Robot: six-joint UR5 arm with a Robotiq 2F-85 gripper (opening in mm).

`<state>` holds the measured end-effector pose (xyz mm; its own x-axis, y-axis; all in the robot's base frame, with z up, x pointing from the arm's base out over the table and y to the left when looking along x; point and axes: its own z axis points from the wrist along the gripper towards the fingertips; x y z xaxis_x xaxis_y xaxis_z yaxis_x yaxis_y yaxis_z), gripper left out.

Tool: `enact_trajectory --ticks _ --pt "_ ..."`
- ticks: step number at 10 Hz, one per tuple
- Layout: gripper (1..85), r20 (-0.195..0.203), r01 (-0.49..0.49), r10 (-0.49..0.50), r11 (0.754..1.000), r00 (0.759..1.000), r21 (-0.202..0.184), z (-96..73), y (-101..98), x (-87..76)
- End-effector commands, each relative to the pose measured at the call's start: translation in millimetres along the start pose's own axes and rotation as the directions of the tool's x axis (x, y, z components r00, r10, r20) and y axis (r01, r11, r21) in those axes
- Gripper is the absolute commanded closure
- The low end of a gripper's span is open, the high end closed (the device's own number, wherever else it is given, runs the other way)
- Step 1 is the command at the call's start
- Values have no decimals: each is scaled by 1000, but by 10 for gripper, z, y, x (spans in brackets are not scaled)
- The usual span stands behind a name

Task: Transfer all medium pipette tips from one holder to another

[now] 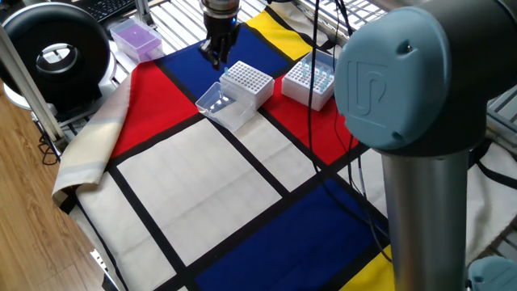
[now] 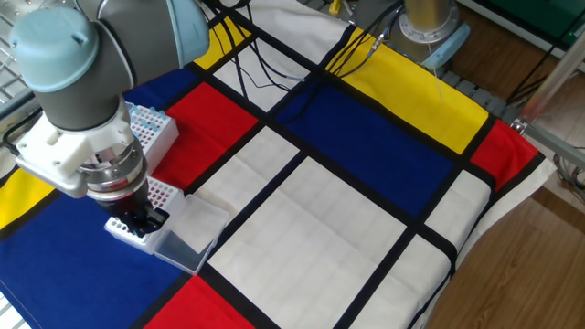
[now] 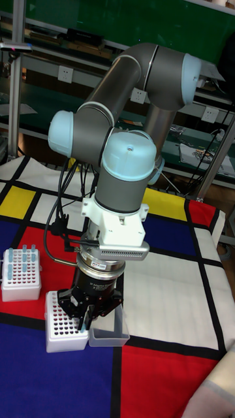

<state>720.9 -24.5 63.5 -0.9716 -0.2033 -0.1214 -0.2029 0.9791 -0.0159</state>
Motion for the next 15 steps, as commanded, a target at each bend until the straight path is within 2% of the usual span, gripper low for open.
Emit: enact_trajectory --ticks 1,5,10,13,15 --pt "717 11 -40 40 999 999 -11 -21 36 -33" --pt "840 34 -96 96 995 995 -6 -64 80 -120" --pt "840 33 -126 125 992 992 25 -330 42 -186" --pt "840 13 -138 137 989 990 59 -576 -103 -167" --pt "840 10 -141 140 988 990 59 -670 -159 -147"
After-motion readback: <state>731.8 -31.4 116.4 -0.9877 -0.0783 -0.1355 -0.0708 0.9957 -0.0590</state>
